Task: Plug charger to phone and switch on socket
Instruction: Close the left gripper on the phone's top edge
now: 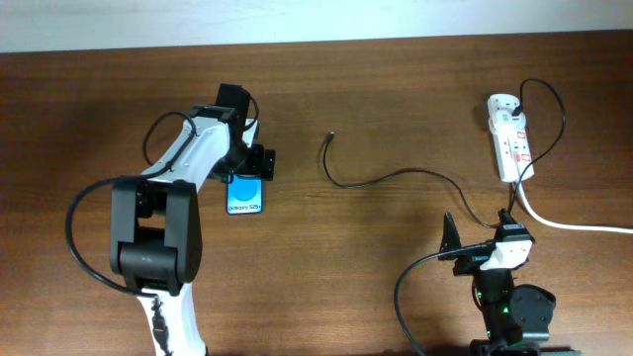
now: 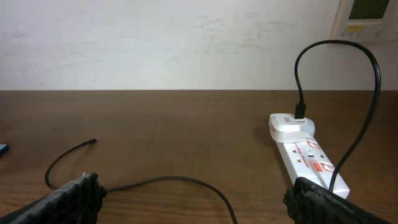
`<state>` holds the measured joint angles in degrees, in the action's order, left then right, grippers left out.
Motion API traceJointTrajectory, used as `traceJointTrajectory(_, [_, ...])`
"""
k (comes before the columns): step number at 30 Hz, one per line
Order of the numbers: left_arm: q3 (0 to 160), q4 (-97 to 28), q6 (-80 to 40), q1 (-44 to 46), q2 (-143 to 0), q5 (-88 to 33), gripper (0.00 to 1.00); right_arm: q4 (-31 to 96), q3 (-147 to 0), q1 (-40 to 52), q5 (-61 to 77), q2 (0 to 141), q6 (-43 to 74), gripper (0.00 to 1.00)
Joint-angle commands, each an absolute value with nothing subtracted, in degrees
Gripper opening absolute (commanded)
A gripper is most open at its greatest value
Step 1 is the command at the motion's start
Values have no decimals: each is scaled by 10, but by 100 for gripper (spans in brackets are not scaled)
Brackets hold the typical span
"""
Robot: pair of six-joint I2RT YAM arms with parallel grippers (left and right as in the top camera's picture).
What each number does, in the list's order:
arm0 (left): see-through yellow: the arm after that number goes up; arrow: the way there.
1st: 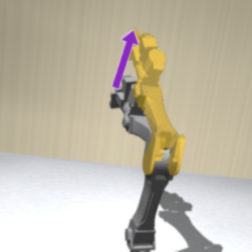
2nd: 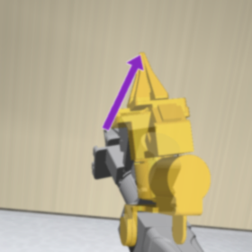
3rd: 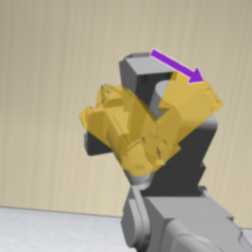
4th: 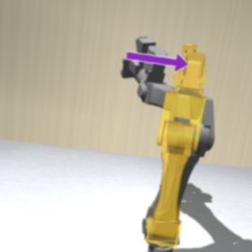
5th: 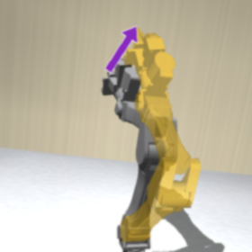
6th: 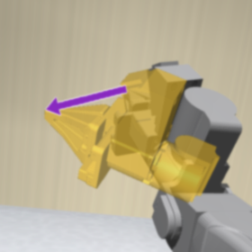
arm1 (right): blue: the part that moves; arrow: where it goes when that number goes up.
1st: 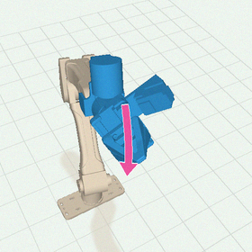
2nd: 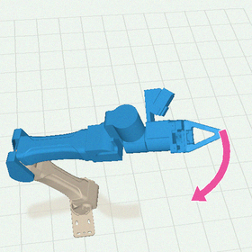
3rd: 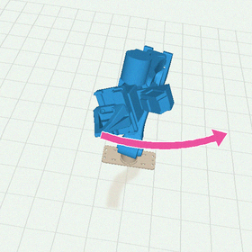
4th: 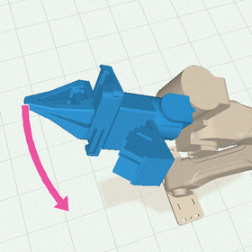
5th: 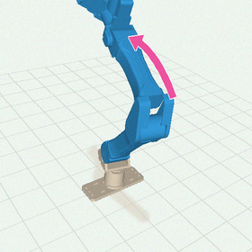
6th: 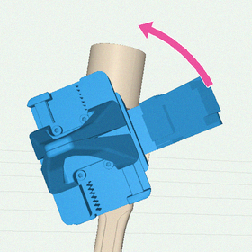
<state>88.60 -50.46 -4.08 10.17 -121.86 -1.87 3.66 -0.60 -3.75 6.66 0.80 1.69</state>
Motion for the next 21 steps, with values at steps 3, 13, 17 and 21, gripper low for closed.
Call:
traceJointTrajectory(3, [890,-502,-30,100,-1244,-15,99,41,-3,-35,64,4,20,98])
traceJointTrajectory(13, [890,-496,-30,100,-1257,-17,99,41,-3,-35,64,4,20,98])
traceJointTrajectory(17, [890,-495,-30,100,-1257,-17,99,41,-3,-35,64,4,20,98])
traceJointTrajectory(21, [890,-491,-30,100,-1257,-17,99,41,-3,-35,64,4,20,98])
